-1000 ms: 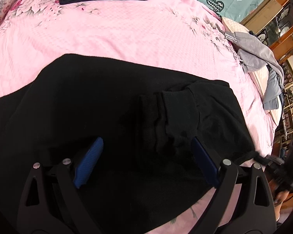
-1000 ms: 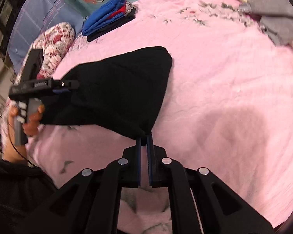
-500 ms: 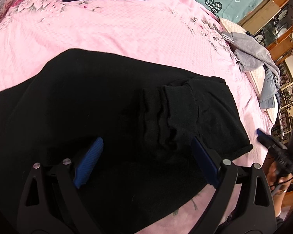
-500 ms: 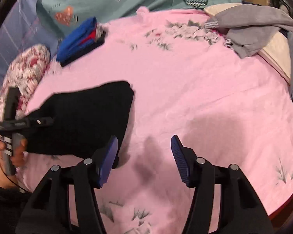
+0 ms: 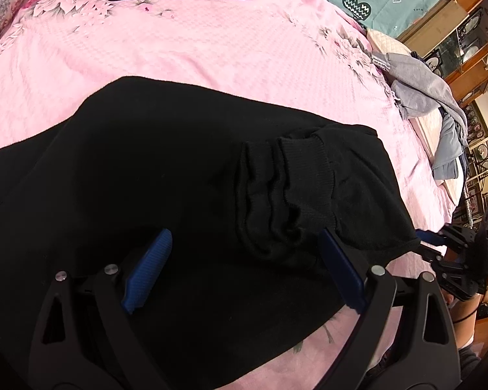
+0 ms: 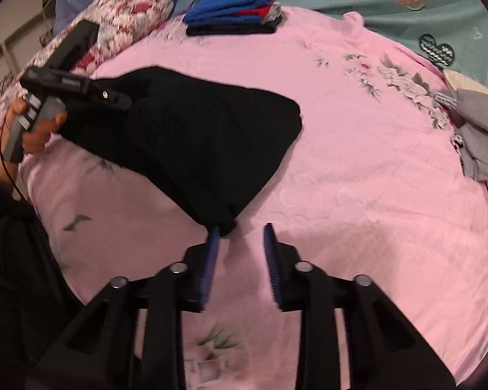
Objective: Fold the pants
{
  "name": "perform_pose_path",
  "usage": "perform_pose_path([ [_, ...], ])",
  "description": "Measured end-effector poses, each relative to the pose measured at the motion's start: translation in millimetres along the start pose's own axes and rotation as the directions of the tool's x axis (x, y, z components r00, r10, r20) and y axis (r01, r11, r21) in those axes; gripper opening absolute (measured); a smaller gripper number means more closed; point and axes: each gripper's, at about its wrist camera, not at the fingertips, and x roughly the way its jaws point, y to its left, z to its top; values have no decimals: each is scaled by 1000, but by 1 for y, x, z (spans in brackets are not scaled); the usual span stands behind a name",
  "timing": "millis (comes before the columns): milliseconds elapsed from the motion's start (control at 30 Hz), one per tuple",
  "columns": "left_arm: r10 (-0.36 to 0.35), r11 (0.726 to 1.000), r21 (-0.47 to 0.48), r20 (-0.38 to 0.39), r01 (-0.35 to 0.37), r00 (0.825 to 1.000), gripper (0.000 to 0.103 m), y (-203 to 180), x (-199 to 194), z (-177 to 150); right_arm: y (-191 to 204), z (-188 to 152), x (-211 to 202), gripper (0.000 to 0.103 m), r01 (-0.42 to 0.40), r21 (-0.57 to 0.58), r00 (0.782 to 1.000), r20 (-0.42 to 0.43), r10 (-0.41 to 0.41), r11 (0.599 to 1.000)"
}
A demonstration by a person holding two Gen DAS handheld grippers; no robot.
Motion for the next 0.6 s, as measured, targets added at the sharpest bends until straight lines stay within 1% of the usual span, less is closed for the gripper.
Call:
perform_pose_path([
  [100,8,1000,-5,-5,-8,1000,93,3,-1,-1,1,4,13,20,-33,-32,999,-31,32,999],
  [167,8,1000,-8,-5,-8,1000,93,4,-2,-1,4,6,12,20,-42,-55,999,-20,41,998],
  [267,8,1000,-3,-6,-8,1000,93,5,-1,0,7,4,10,20,-62,-44,998,-12,62,997],
  [300,10,1000,-1,-7,-10,1000,93,5,-1,0,8,3,12,17,-51,-46,999,-12,50,998],
  [367,12,1000,-3,-9,-12,1000,93,4,0,1,9,4,16,6,-32,-37,999,-13,31,999],
  [433,11,1000,-5,-12,-11,1000,93,5,-1,1,6,9,14,5,-6,15,1000,11,5,1000],
  [533,2,1000,-22,-9,-2,1000,93,7,-2,1,7,18,-10,4,67,78,994,83,-73,995],
  [567,2,1000,-19,-8,-2,1000,93,7,-1,1,6,19,-19,4,81,115,991,102,-93,990],
  [600,7,1000,-10,-7,-7,1000,93,6,-1,1,5,18,-24,4,86,170,989,102,-105,982],
])
